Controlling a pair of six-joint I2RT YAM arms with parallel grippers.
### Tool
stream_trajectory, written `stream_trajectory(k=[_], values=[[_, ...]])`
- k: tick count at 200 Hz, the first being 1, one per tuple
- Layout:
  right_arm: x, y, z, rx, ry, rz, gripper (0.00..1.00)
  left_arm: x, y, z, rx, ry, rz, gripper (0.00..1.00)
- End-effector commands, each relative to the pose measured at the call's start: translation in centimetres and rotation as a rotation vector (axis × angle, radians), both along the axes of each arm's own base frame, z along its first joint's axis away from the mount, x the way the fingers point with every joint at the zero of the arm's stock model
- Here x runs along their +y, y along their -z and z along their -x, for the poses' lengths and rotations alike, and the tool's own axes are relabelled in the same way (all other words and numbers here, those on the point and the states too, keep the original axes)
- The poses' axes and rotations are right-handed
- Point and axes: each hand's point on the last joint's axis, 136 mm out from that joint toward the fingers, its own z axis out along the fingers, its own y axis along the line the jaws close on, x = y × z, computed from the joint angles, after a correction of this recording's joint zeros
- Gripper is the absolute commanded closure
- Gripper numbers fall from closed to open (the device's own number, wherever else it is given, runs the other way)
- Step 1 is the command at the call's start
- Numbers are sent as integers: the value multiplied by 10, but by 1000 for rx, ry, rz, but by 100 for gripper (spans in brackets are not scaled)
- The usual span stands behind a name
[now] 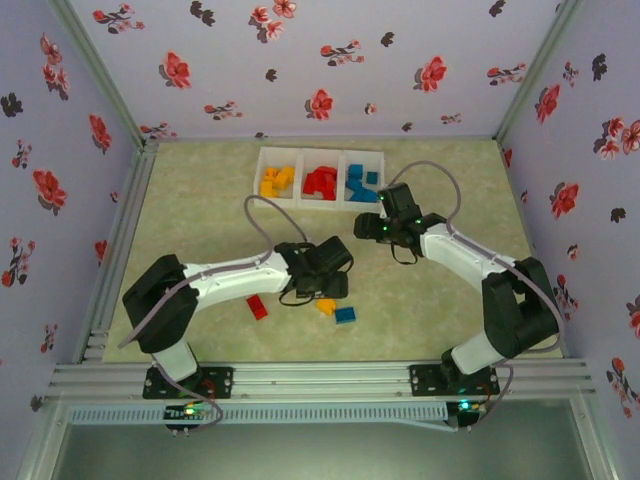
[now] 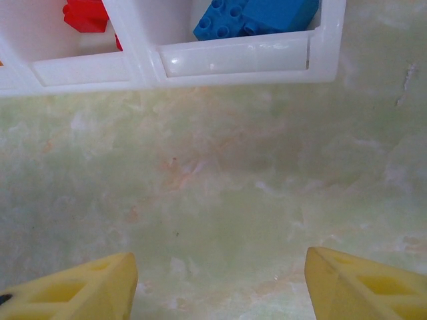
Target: Sort the legos into containers by color
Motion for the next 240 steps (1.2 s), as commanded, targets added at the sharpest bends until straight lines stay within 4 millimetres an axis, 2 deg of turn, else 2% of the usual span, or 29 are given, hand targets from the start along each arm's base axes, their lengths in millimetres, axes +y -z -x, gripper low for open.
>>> stream_trajectory(k=[1, 78, 98, 168, 240], values=[[-1, -3, 6, -10, -8, 4, 32, 7, -1, 12, 19, 188, -104, 29], [0, -1, 5, 3, 4, -5, 32, 17, 9, 34, 96, 426, -188, 30], [0, 0, 6, 4, 8, -2, 31, 14, 10, 38, 107, 476, -180, 30], [0, 3, 8, 15, 9, 9, 31, 4, 17, 39, 123, 565, -179, 31], [-1, 4, 9, 15, 14, 21, 31, 5, 27, 32, 144, 582, -203, 35]])
